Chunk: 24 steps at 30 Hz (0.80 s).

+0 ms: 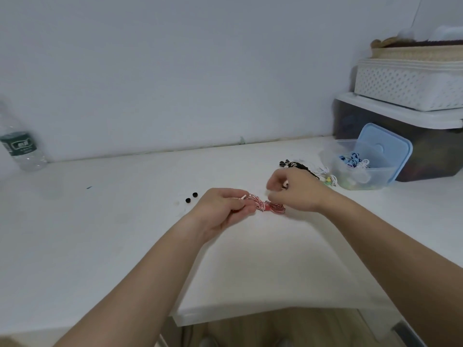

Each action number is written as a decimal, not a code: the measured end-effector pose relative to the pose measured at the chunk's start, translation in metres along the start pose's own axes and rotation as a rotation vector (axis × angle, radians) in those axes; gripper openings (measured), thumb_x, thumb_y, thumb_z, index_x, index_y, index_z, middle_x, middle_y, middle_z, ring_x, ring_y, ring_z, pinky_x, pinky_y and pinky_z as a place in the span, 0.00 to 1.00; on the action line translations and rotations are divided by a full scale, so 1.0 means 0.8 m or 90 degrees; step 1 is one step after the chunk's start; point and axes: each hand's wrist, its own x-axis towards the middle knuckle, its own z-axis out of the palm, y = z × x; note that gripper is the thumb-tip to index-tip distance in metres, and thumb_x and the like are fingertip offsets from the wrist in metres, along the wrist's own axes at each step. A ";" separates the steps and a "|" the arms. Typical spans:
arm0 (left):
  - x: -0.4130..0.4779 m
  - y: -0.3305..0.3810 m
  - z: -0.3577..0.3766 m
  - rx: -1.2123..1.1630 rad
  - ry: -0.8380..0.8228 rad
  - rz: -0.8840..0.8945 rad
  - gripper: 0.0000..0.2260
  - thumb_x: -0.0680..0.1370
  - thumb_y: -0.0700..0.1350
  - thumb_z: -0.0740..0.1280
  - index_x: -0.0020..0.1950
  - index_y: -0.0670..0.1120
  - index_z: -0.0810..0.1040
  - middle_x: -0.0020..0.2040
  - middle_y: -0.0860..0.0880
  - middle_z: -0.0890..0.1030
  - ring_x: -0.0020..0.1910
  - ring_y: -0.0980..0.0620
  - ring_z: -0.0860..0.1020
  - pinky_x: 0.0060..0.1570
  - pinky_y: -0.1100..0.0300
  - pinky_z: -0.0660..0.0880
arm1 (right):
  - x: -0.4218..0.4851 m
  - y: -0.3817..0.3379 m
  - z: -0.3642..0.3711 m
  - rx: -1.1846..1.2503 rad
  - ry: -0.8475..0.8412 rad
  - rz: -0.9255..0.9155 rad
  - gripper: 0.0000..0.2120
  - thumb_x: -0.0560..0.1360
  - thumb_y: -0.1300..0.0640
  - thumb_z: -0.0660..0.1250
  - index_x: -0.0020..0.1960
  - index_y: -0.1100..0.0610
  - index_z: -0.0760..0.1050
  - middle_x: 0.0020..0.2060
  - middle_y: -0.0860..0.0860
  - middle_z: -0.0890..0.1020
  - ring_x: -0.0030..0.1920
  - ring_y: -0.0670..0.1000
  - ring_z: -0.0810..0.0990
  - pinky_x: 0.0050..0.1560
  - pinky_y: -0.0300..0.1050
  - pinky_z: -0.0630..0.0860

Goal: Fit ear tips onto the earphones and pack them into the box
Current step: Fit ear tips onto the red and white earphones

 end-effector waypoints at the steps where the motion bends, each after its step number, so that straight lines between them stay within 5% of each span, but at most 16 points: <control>1: -0.002 -0.001 0.001 0.022 -0.014 0.006 0.10 0.79 0.28 0.62 0.58 0.32 0.79 0.49 0.37 0.85 0.50 0.42 0.84 0.49 0.60 0.82 | -0.002 -0.006 0.004 0.026 0.020 -0.046 0.08 0.69 0.56 0.73 0.47 0.46 0.81 0.46 0.43 0.81 0.46 0.46 0.80 0.48 0.41 0.77; 6: -0.008 -0.005 0.000 0.128 -0.070 0.019 0.10 0.80 0.29 0.62 0.57 0.32 0.81 0.53 0.40 0.85 0.52 0.50 0.85 0.55 0.63 0.80 | -0.012 -0.028 0.032 0.070 -0.056 -0.169 0.07 0.74 0.54 0.73 0.51 0.46 0.84 0.50 0.43 0.79 0.49 0.43 0.81 0.48 0.37 0.76; 10: -0.008 -0.008 -0.004 0.116 -0.084 -0.007 0.12 0.81 0.29 0.60 0.59 0.33 0.80 0.56 0.39 0.84 0.57 0.47 0.84 0.56 0.61 0.80 | -0.013 -0.025 0.039 0.061 -0.052 -0.177 0.10 0.74 0.59 0.73 0.50 0.44 0.84 0.48 0.42 0.77 0.46 0.45 0.80 0.46 0.35 0.74; 15: -0.010 -0.011 -0.002 0.106 -0.076 -0.014 0.12 0.81 0.30 0.60 0.62 0.34 0.79 0.58 0.36 0.83 0.57 0.45 0.83 0.55 0.61 0.80 | -0.010 -0.019 0.045 0.027 -0.024 -0.168 0.03 0.73 0.57 0.74 0.45 0.50 0.83 0.46 0.46 0.77 0.46 0.46 0.79 0.48 0.45 0.77; 18: -0.011 -0.012 0.000 0.137 -0.042 0.009 0.10 0.82 0.32 0.62 0.62 0.35 0.77 0.57 0.36 0.83 0.53 0.45 0.85 0.54 0.60 0.81 | -0.010 -0.013 0.044 0.039 -0.012 -0.132 0.03 0.74 0.57 0.73 0.45 0.49 0.81 0.43 0.44 0.80 0.42 0.41 0.79 0.44 0.38 0.75; 24: -0.017 -0.015 0.004 0.410 0.024 0.120 0.17 0.72 0.44 0.73 0.60 0.45 0.77 0.50 0.42 0.85 0.50 0.44 0.85 0.58 0.48 0.80 | -0.005 -0.009 0.035 0.299 0.058 -0.070 0.05 0.76 0.65 0.72 0.46 0.55 0.80 0.37 0.49 0.82 0.32 0.42 0.77 0.37 0.35 0.74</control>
